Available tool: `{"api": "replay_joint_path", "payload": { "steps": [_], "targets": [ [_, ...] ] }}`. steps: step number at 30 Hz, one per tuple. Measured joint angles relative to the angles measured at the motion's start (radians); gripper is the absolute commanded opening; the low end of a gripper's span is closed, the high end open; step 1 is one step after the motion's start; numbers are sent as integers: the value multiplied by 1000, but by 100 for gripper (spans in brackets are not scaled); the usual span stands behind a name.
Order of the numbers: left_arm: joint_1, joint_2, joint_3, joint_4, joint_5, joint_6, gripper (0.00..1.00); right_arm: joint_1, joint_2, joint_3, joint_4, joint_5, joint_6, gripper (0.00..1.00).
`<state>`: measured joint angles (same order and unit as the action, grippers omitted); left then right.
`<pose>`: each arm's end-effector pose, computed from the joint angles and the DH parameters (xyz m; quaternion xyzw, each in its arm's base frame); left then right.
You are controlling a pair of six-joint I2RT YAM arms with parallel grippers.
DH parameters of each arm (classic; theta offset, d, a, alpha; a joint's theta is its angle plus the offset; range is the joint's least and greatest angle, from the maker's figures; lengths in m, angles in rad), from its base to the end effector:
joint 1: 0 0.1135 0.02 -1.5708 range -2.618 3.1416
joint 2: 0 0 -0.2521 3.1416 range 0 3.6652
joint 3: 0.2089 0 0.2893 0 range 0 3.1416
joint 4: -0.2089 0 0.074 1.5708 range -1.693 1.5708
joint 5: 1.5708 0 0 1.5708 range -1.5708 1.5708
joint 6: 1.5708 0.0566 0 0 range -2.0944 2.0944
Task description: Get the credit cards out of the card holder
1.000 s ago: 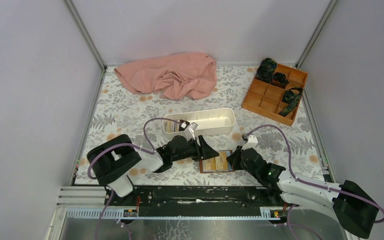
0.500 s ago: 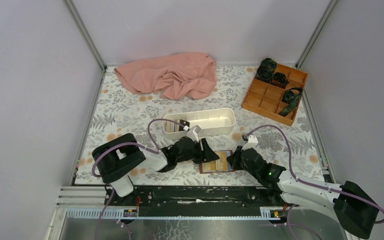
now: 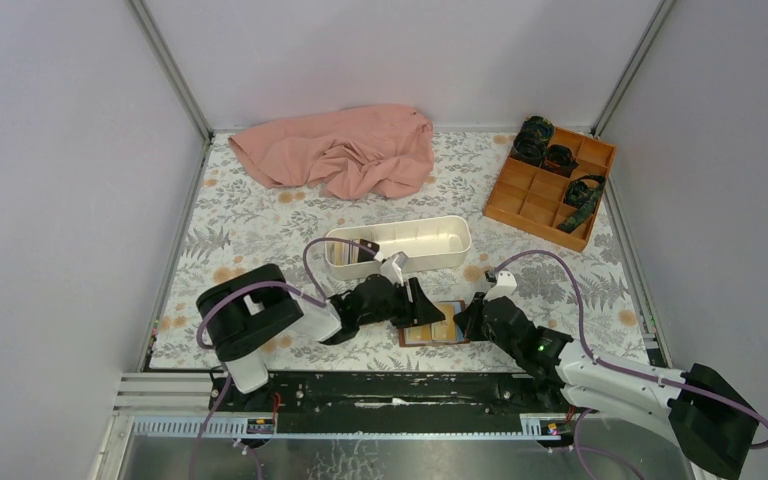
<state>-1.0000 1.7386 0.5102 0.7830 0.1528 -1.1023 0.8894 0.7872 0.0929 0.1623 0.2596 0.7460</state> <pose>0.1715 -0.2831 0.0596 -0.0024 0.8443 -0.4938 0.2081 0.1428 0.1531 0.0918 0.0024 0.8632 0.2822 0.4186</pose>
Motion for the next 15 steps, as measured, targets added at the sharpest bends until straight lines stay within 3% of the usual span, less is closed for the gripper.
{"api": "replay_joint_path", "payload": {
  "steps": [15],
  "targets": [
    [12, 114, -36, 236, 78, -100, 58, 0, -15, -14, 10, 23, 3, 0]
  ]
}}
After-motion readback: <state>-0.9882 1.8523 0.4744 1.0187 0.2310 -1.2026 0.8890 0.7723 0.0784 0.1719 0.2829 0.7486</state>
